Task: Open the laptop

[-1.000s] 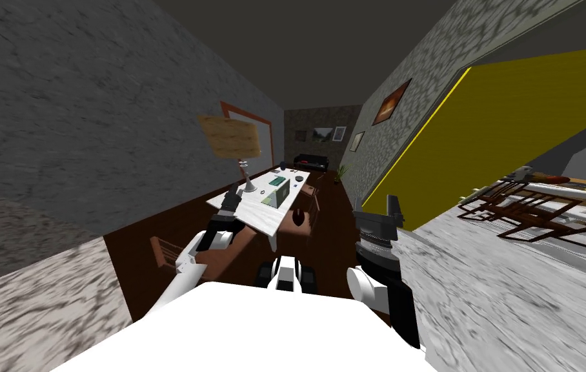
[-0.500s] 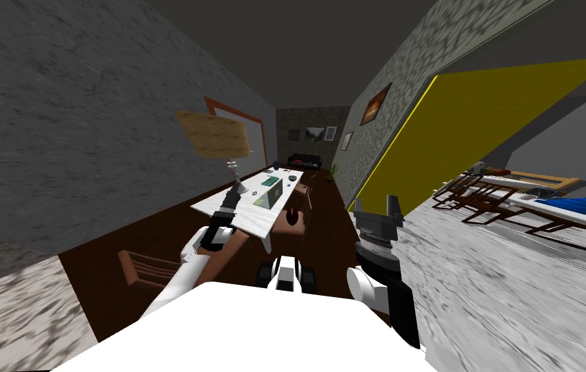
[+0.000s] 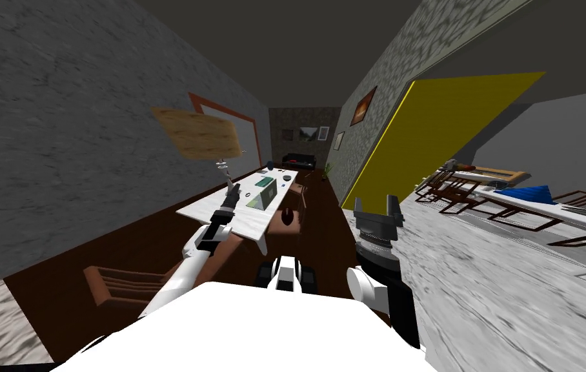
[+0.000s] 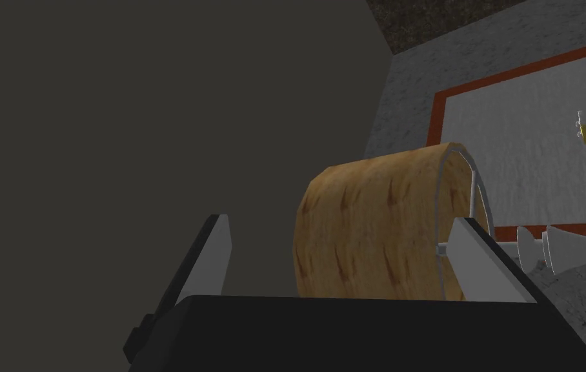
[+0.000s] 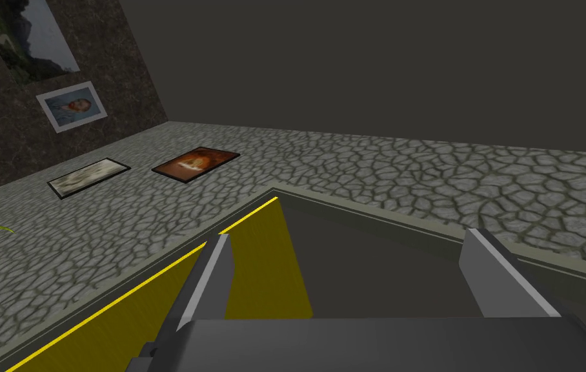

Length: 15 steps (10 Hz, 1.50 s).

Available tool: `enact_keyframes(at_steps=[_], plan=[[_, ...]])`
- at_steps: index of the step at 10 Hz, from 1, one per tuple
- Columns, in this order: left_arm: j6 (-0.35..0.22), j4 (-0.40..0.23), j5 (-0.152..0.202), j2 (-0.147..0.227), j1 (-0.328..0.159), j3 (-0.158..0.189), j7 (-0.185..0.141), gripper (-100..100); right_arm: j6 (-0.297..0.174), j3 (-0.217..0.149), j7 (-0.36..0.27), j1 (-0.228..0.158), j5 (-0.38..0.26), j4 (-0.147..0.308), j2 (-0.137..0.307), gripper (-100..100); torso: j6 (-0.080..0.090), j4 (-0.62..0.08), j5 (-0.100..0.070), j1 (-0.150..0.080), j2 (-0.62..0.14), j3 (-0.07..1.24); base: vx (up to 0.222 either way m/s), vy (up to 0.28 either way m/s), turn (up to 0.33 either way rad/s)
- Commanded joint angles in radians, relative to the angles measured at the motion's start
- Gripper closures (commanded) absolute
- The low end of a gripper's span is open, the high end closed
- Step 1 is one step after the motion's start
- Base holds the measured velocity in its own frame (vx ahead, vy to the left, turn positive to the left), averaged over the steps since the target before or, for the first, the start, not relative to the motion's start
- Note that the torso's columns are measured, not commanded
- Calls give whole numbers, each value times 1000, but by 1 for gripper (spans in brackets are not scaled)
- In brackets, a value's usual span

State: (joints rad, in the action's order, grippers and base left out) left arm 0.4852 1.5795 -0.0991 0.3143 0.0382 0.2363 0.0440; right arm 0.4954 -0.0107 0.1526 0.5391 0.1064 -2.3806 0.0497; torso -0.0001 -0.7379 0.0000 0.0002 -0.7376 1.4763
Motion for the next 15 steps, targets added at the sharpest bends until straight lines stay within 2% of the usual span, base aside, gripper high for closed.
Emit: enact_keyframes(at_steps=[1, 15], plan=[[-22, -77, -14, 5, -36, 11, 22, -100, 0, 0, 0, 0, 0, 0, 0, 0, 0, 0, 0, 0, 0, 0, 14, -17, -163], [-152, -428, -42, 24, -148, 51, 99, -100, 0, 0, 0, 0, 0, 0, 0, 0, 0, 0, 0, 0, -1, 0, 13, 8, -134]])
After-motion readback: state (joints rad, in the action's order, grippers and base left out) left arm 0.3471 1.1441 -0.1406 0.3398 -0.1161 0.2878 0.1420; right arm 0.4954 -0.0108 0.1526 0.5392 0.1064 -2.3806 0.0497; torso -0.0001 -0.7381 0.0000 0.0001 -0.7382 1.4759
